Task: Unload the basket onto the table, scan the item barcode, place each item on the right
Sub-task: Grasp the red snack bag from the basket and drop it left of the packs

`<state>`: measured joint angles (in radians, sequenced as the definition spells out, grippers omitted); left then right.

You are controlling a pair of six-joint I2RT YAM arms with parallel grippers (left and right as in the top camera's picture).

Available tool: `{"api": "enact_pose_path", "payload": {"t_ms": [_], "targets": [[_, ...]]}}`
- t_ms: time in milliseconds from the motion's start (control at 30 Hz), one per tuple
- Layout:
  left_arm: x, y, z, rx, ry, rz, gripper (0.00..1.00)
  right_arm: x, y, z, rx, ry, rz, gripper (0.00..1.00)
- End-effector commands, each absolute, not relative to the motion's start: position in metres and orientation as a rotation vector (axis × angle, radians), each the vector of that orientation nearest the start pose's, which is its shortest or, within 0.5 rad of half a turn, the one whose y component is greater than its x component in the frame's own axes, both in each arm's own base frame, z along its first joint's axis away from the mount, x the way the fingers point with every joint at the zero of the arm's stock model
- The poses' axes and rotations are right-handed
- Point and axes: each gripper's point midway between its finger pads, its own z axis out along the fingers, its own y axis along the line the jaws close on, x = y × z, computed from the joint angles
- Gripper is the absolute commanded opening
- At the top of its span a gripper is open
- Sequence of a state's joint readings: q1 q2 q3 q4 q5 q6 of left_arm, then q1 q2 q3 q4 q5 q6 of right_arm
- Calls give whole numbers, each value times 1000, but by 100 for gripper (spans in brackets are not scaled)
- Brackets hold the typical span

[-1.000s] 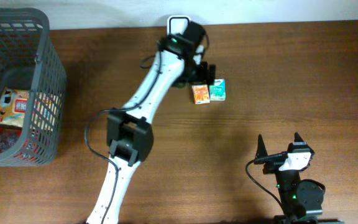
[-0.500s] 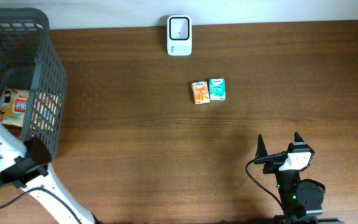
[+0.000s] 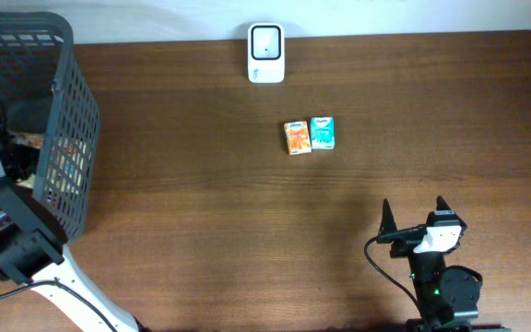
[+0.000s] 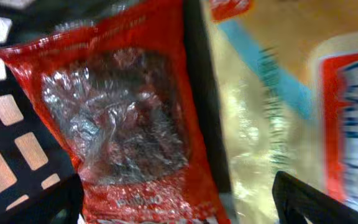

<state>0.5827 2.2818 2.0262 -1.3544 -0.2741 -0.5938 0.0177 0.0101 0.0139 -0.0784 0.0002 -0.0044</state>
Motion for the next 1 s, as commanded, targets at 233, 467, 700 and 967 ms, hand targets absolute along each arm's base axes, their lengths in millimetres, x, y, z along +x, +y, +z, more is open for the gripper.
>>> {"api": "enact_pose_path", "payload": {"t_ms": [233, 467, 700, 967], "targets": [[310, 285, 42, -1770, 2649, 585, 0, 246, 2, 155, -15, 1650, -3, 98], [361, 294, 202, -1658, 2377, 364, 0, 246, 2, 155, -15, 1650, -3, 98], [449, 83, 404, -673, 2175, -467, 0, 246, 2, 155, -15, 1650, -3, 98], [451, -125, 295, -100, 2667, -302, 0, 246, 2, 155, -15, 1650, -3, 98]]}}
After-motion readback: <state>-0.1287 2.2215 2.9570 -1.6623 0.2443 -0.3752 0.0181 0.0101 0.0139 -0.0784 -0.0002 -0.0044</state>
